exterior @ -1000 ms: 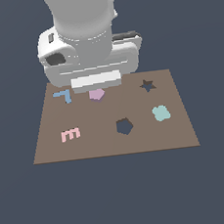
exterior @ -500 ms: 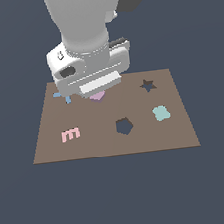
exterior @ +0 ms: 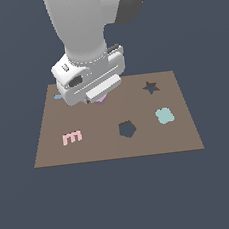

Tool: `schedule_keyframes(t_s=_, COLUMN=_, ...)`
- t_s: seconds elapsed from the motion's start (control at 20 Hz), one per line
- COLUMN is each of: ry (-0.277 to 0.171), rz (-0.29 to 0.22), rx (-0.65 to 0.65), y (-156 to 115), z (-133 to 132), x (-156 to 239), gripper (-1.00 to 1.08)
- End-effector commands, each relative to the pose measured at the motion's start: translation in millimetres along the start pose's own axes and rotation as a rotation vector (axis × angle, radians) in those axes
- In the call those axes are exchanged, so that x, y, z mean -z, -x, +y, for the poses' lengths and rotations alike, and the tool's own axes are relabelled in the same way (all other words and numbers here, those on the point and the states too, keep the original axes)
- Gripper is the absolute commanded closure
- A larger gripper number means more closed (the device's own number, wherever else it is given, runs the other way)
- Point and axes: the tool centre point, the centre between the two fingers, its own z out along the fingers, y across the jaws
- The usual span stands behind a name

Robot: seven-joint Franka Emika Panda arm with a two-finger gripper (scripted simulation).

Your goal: Insert a designated object into the corresponding slot on a board.

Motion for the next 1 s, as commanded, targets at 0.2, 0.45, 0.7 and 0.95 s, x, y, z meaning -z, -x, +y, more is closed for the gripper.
schedule_keyframes(t_s=0.2, ry=0.002, rz=0.004, rx=0.065, y=4.3, z=1.3, x=-9.5, gripper=-0.92)
schedule_keyframes(t_s=0.45, ry=0.002, rz=0.004, rx=0.070, y=4.9, z=1.8, x=-10.7, gripper=-0.92)
schedule_keyframes(t_s=0.7, ry=0.002, rz=0.004, rx=0.072, y=4.9, z=1.9, x=-19.1, gripper=-0.92)
schedule_keyframes(t_s=0.95, ry=0.002, rz=0.004, rx=0.074, y=5.1, z=1.9, x=-30.8, gripper=-0.92)
